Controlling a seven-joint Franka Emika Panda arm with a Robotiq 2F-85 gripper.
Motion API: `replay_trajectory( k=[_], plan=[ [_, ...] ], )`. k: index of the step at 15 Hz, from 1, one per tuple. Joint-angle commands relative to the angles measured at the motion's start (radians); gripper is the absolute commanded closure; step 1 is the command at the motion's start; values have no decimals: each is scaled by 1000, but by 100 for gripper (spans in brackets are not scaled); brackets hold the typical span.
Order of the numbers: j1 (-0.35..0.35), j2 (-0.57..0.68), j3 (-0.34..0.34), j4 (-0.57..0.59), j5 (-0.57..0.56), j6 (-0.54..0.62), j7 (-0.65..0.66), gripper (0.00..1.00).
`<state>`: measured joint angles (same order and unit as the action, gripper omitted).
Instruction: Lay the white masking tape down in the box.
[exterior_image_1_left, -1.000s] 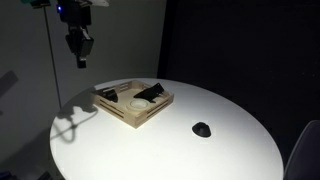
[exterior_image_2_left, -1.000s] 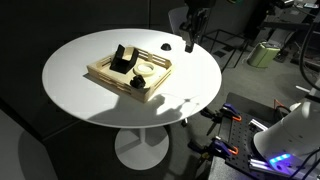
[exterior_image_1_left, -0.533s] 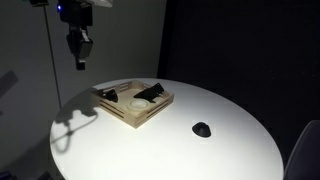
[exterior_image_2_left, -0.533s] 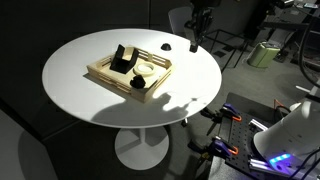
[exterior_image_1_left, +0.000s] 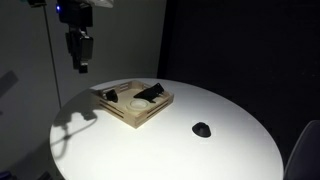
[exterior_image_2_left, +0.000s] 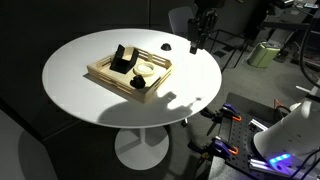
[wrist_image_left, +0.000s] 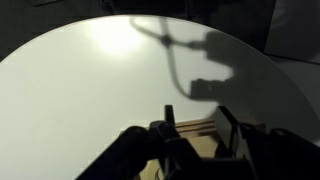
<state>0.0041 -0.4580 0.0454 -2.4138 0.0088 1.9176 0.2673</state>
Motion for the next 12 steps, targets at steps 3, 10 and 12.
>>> replay_trajectory(
  k=[3, 10, 12],
  plan=[
    [-10, -30, 7, -16, 8, 2, 4, 4],
    [-9, -3, 8, 2, 4, -2, -3, 4],
    [-9, -4, 8, 1, 4, -2, -3, 4]
  ],
)
